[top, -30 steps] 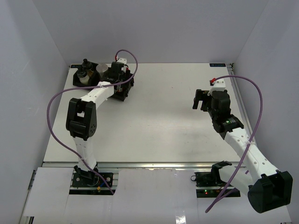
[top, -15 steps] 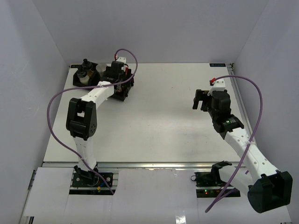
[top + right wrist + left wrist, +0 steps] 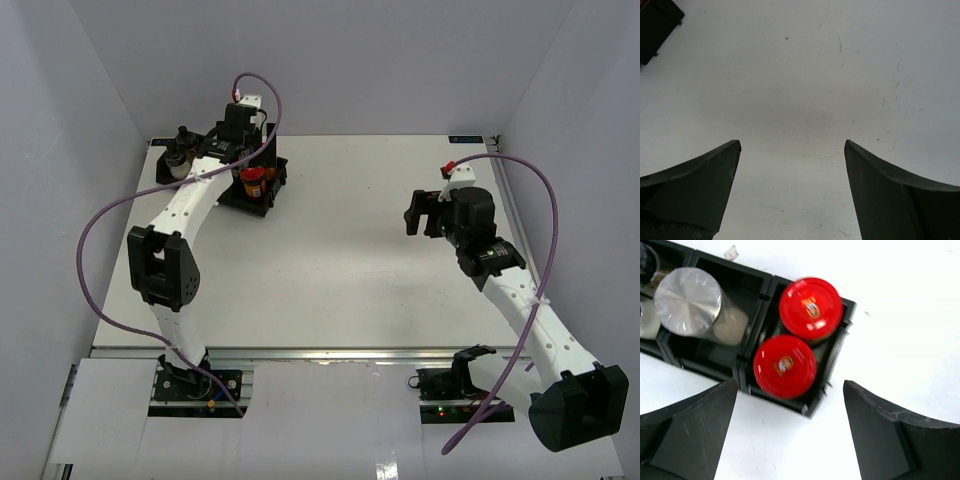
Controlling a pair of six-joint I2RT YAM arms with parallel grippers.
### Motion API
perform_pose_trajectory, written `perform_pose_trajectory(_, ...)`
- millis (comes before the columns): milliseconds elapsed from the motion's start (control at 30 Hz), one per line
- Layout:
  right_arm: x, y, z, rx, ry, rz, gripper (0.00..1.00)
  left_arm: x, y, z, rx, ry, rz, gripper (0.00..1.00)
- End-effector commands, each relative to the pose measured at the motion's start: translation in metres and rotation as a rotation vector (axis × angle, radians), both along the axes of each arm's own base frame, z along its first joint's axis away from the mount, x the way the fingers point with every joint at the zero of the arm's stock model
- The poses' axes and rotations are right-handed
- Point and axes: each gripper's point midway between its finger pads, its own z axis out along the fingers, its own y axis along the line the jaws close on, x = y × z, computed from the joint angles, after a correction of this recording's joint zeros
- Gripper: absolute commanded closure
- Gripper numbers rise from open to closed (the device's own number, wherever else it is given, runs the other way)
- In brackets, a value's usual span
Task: Organize the condiment bottles
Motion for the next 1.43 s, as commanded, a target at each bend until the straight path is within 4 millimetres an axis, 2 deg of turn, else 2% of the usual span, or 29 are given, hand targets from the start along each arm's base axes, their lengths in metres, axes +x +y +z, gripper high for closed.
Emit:
perform_pose_trajectory(0, -0.014, 0.022, 0.005, 0.078, 0.075, 0.107, 0.1, -0.058, -0.04, 0.069, -0.172, -0.057, -0.099, 0.02)
perform_pose_trajectory(100, -0.024, 0.026, 0.004, 0.107, 0.12, 0.125, 0.1, -0.111, -0.085, 0.062, -0.239, -0.024, -0.232, 0.02)
perform_pose_trajectory(200, -0.035, 0.029, 0.002, 0.135, 0.133, 0.145, 0.1, -0.152, -0.109, 0.055, -0.302, -0.021, -0.313, 0.02)
perform_pose_trajectory(267, -0.042, 0.031, -0.003, 0.147, 0.137, 0.15, 0.1, -0.177, -0.126, 0.061, -0.373, -0.045, -0.375, 0.02)
perform_pose_trajectory(333, -0.048, 0.029, -0.004, 0.16, 0.131, 0.144, 0.1, -0.199, -0.123, 0.07, -0.415, -0.078, -0.403, 0.02)
perform_pose_trajectory(400, -0.054, 0.028, -0.011, 0.159, 0.14, 0.147, 0.1, -0.213, -0.119, 0.06, -0.417, -0.065, -0.41, 0.02)
perform_pose_trajectory(467, -0.058, 0.028, -0.013, 0.159, 0.138, 0.158, 0.1, -0.224, -0.112, 0.057, -0.423, -0.072, -0.417, 0.02)
perform_pose_trajectory(700, -0.064, 0.036, -0.001, 0.176, 0.091, 0.225, 0.1, -0.247, -0.09, 0.042, -0.421, -0.09, -0.389, 0.02)
perform_pose_trajectory(833, -0.064, 0.036, 0.002, 0.174, 0.084, 0.231, 0.1, -0.253, -0.083, 0.047, -0.431, -0.131, -0.39, 0.02)
perform_pose_trajectory(1400, -0.063, 0.039, 0.001, 0.175, 0.09, 0.241, 0.1, -0.256, -0.075, 0.033, -0.404, -0.122, -0.37, 0.02)
